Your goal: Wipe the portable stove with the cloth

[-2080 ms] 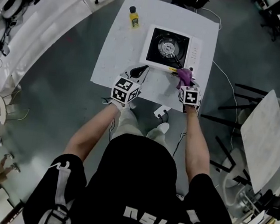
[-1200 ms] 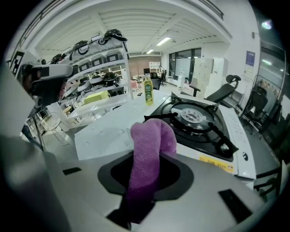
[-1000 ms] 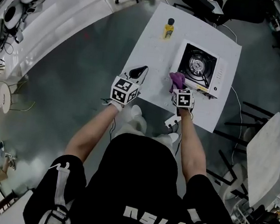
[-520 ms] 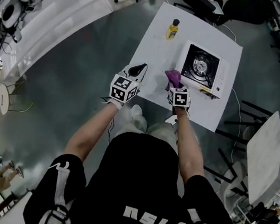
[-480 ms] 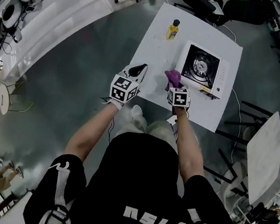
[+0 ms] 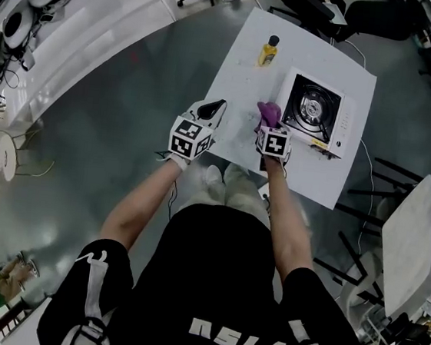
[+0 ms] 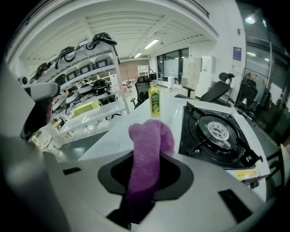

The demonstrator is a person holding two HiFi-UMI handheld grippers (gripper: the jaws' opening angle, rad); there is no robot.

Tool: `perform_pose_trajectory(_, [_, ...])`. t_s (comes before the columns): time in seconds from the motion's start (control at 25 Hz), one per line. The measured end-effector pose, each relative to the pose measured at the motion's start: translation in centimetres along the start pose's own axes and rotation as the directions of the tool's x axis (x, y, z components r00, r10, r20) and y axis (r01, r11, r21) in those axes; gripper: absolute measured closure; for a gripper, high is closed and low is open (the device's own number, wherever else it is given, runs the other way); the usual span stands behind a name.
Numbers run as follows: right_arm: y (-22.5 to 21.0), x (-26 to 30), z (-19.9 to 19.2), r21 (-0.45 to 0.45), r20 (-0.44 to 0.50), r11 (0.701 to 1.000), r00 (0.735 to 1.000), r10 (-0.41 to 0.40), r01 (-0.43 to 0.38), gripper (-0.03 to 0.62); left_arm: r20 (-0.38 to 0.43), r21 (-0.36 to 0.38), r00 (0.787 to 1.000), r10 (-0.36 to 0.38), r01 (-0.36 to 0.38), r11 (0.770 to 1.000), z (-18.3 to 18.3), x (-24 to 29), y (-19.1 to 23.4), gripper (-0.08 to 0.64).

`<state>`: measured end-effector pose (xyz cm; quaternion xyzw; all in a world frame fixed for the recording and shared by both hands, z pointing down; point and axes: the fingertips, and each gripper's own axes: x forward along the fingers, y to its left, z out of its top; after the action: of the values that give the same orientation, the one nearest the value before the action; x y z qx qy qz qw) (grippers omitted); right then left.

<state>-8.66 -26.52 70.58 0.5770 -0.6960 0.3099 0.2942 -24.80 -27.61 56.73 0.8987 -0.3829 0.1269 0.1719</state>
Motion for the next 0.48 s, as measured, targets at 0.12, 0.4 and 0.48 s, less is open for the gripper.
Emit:
perform_pose_trajectory(0.12, [-0.9,0.6,1.1,0.040,-0.007,0.998,0.999,-0.040,0.040,0.494,0.000,-0.002,1.000,-0.007,0.007,1.000,0.5,1.0,0.6,0.551])
perform_pose_trajectory(0.4, [-2.7,2.1,2.8,0.161,-0.049,0.980,0.993,-0.109,0.116,0.494,-0.004,-0.007,1.000,-0.030,0.030,1.000,1.7,3.8,2.1,0.551])
perform_pose_trajectory(0.48, [-3.0,2.7,3.2,0.197,-0.056,0.972,0.991,-0.120,0.129,0.494,-0.006,-0.011,0.999,-0.034,0.034,0.999,1.8,4.6,2.5,0.551])
